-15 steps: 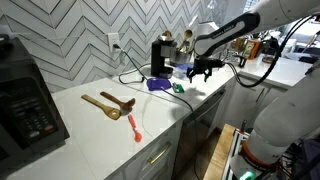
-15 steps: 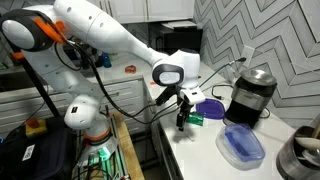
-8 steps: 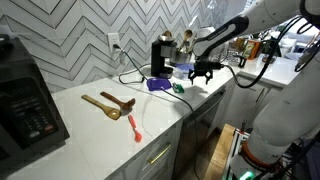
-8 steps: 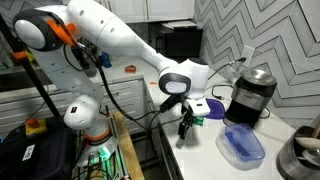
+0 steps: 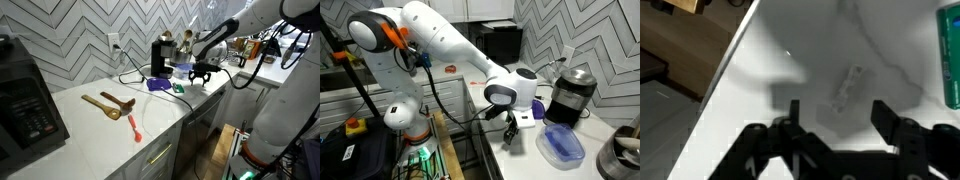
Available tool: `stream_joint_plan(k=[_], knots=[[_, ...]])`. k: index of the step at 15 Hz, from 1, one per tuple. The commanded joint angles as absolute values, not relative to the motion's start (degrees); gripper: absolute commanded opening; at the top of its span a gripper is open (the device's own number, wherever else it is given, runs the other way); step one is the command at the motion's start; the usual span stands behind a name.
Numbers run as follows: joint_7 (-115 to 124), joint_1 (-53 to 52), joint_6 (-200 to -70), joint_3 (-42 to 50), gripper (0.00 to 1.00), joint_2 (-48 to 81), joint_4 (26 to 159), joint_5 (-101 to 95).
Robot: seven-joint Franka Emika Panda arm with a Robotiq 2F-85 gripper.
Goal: Pick up the small white object on the counter and put it inside the small green packet
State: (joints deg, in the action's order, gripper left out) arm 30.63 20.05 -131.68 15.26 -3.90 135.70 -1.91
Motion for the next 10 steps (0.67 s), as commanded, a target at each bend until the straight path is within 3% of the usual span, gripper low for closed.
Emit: stream_joint_plan(k=[1, 4, 6, 7, 8, 9, 10], knots=[[27.2, 19.7, -134.6, 16.7, 0.48, -1.7, 134.9, 2.5], [25.0, 19.5, -135.9, 16.9, 0.37, -0.9, 134.8, 4.7], [23.7, 19.4, -136.4, 16.8, 0.39, -0.6, 134.8, 5.9], [23.3, 19.4, -136.5, 16.8, 0.28, -0.5, 134.7, 6.2], [22.8, 19.3, -136.7, 16.8, 0.27, -0.4, 134.7, 6.3], [22.6, 19.3, -136.8, 16.7, 0.10, -0.3, 134.7, 6.3], [22.5, 19.3, -136.8, 16.8, 0.07, -0.3, 134.7, 6.2]])
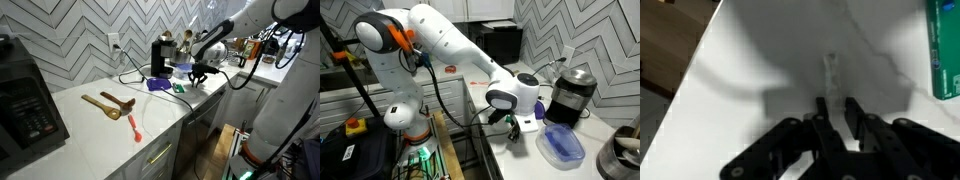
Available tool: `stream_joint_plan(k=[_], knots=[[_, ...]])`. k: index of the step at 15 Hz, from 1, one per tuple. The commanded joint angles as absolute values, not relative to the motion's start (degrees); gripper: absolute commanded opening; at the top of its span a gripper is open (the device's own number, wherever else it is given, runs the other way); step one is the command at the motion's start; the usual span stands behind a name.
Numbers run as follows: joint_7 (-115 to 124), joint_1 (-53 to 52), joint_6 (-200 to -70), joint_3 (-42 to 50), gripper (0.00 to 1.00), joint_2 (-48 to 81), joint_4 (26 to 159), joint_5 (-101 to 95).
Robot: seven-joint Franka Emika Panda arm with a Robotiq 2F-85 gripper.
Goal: Pick up the small white object on the counter and put it inside the small green packet
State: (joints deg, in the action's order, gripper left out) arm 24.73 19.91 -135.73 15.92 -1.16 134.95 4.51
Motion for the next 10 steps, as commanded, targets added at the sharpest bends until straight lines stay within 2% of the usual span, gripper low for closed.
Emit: stream_joint_plan(k=[1, 2, 10], knots=[[22.3, 19.3, -136.8, 16.7, 0.06, -0.4, 134.7, 6.0], [22.1, 19.3, -136.9, 16.7, 0.00, -0.4, 134.7, 5.9], [20.6, 18.3, -136.8, 16.0, 0.01, -3.2, 134.8, 3.3]])
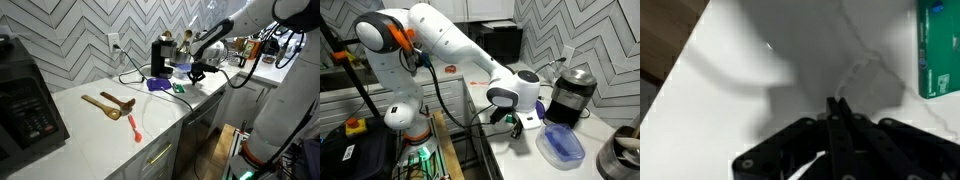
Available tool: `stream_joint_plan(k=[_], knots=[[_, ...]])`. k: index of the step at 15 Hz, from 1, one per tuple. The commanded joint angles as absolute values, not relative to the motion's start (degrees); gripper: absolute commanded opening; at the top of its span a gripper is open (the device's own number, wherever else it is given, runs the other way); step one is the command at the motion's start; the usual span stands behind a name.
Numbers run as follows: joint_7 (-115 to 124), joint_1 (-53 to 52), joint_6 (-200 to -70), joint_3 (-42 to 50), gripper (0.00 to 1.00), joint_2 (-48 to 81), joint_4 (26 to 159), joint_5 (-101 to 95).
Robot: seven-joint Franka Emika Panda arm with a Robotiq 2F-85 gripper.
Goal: Pick up the small white object on the counter and put it inside the small green packet
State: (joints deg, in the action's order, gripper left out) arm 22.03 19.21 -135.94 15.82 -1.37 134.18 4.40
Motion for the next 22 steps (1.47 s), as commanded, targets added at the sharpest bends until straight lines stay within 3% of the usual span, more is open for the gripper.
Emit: stream_joint_plan(k=[1, 22], knots=[[20.7, 18.0, -137.0, 15.7, 0.01, -4.0, 134.9, 2.1], [22.7, 14.3, -156.4, 6.7, 0.01, -7.1, 142.3, -20.5]])
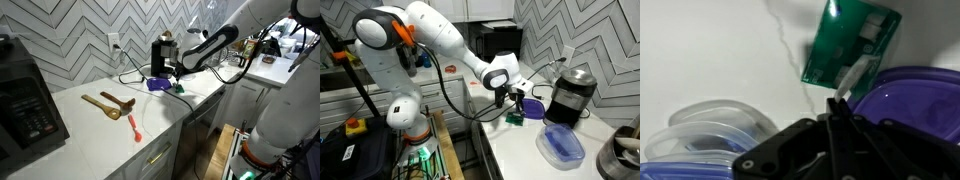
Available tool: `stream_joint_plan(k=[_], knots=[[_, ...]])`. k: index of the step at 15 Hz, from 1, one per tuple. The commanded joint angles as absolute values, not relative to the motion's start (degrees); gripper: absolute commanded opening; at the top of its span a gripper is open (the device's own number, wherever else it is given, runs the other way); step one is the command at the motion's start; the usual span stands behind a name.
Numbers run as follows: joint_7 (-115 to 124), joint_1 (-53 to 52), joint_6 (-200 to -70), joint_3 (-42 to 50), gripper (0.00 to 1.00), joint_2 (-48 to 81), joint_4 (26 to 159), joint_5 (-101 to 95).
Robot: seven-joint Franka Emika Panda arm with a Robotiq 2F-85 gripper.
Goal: Pick up the small white object on the counter and put it inside the small green packet
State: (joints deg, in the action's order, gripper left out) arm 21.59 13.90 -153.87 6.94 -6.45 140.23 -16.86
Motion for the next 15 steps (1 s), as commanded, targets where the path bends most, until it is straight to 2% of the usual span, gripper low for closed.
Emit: stream_joint_plan(k=[1, 15], knots=[[22.8, 14.3, -156.7, 6.6, 0.01, -7.0, 142.5, -21.4], [27.2, 14.9, -160.7, 5.6, 0.01, -5.6, 142.9, -33.3]])
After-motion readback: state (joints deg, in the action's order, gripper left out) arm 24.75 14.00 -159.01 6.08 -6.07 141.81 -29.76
